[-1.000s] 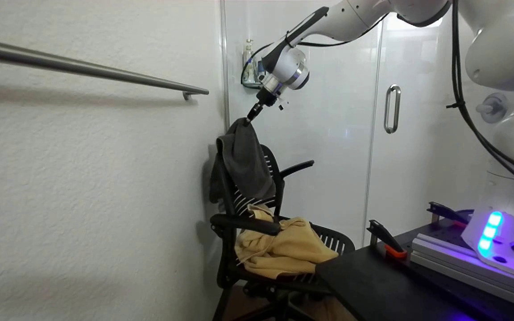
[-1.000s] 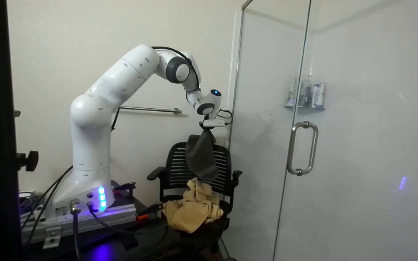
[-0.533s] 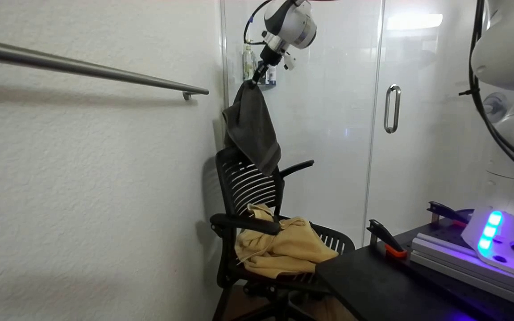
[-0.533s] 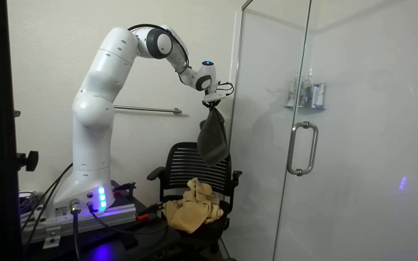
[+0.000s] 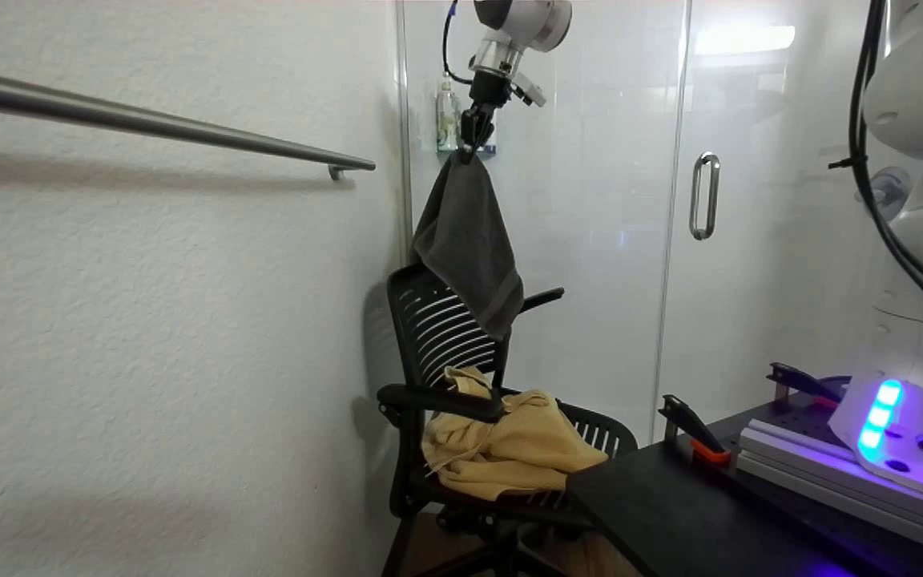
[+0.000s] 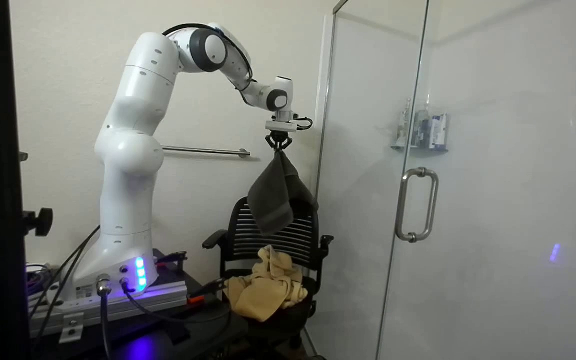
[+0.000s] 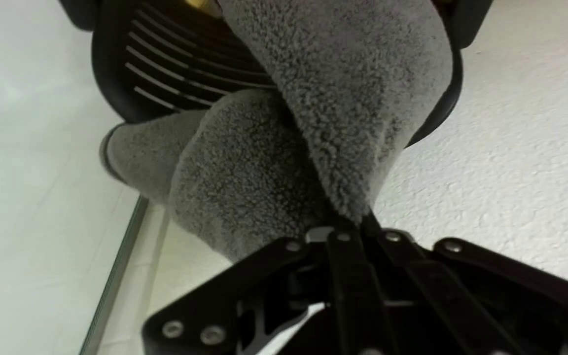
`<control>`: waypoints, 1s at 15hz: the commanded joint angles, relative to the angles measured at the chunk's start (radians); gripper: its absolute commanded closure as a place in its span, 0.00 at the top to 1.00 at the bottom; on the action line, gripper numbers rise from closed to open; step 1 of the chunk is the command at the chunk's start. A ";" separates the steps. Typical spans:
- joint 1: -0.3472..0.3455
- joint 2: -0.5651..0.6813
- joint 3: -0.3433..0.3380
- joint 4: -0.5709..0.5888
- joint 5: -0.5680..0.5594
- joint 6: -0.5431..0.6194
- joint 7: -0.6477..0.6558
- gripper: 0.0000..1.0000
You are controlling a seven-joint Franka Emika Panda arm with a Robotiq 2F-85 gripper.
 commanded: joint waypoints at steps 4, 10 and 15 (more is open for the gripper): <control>-0.020 0.046 -0.043 -0.023 0.205 -0.187 0.014 0.01; -0.041 0.205 -0.026 -0.112 0.351 0.008 -0.318 0.01; -0.056 0.324 -0.002 -0.128 0.351 0.115 -0.443 0.01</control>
